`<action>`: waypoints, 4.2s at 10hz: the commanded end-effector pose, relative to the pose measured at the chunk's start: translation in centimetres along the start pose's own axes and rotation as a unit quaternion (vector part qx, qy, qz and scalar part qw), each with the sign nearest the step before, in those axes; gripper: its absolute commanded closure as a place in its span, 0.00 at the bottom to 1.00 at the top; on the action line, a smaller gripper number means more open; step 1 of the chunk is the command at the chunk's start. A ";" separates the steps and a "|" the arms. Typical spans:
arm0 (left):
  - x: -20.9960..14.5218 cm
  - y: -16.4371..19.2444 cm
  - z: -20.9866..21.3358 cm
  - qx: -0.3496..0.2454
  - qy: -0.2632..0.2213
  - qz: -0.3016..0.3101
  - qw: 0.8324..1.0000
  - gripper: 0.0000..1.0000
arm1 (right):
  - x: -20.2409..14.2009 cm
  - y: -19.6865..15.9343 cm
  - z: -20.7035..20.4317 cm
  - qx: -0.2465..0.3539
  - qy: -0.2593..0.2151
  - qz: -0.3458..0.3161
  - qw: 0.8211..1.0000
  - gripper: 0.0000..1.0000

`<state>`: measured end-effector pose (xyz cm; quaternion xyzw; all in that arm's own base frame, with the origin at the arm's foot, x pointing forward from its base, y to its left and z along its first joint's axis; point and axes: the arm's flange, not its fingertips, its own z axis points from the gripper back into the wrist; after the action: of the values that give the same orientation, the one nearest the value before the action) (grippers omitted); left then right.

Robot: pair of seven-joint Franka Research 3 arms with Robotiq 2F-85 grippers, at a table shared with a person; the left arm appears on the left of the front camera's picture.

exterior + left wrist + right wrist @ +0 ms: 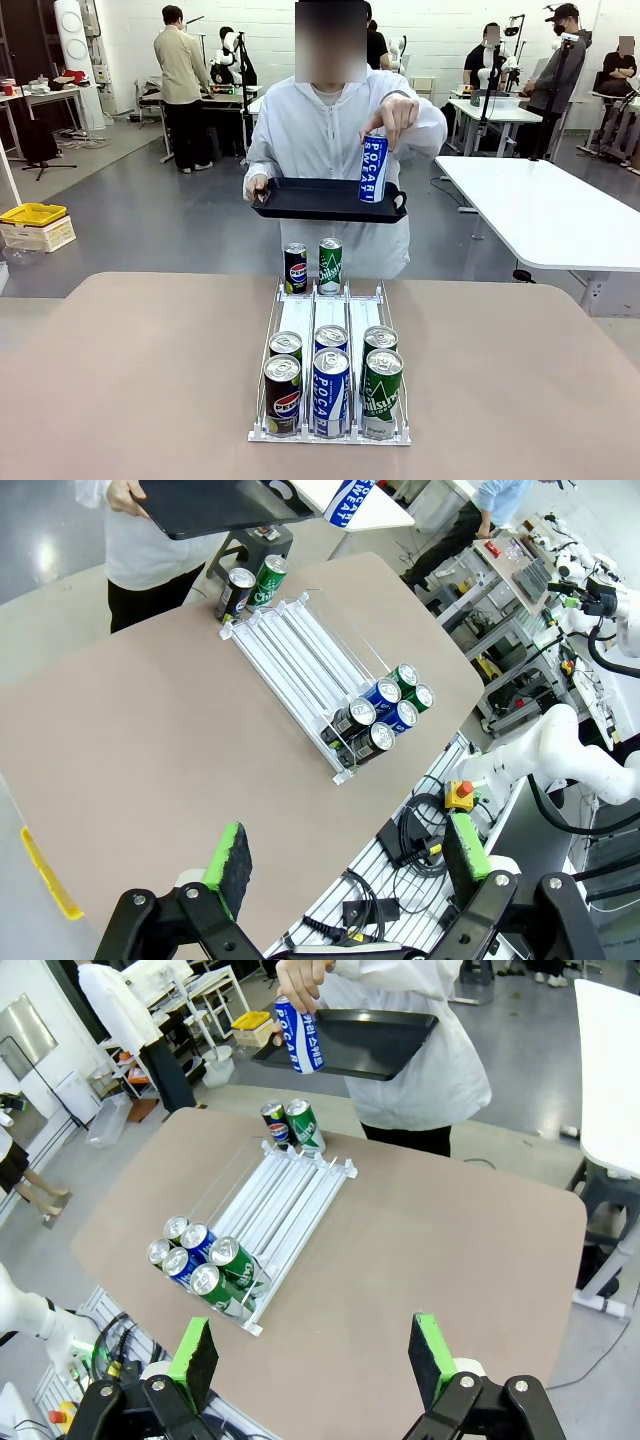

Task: Retrieve and hand over the desired beverage to the person.
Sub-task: Pick up a can of the same type that the person held from the Automatic Can Dispenser.

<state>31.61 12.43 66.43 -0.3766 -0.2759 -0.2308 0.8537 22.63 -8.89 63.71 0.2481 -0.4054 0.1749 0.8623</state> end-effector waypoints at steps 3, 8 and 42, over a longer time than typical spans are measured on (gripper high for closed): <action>0.2 0.1 0.2 -0.007 -0.006 -0.011 1.000 0.00 | 0.0 -0.1 0.0 0.001 -0.001 -0.002 1.000 0.00; 0.2 0.1 0.2 -0.007 -0.006 -0.011 1.000 0.00 | 0.0 -0.1 0.0 0.001 -0.001 -0.002 1.000 0.00; 2.3 -18.0 -42.1 0.338 0.185 0.189 0.903 0.00 | 0.0 -0.1 0.0 0.001 -0.001 -0.002 1.000 0.00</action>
<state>34.13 -30.33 54.21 -0.0793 -0.1153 -0.0287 0.9897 22.60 -8.90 63.74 0.2479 -0.4059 0.1748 0.8621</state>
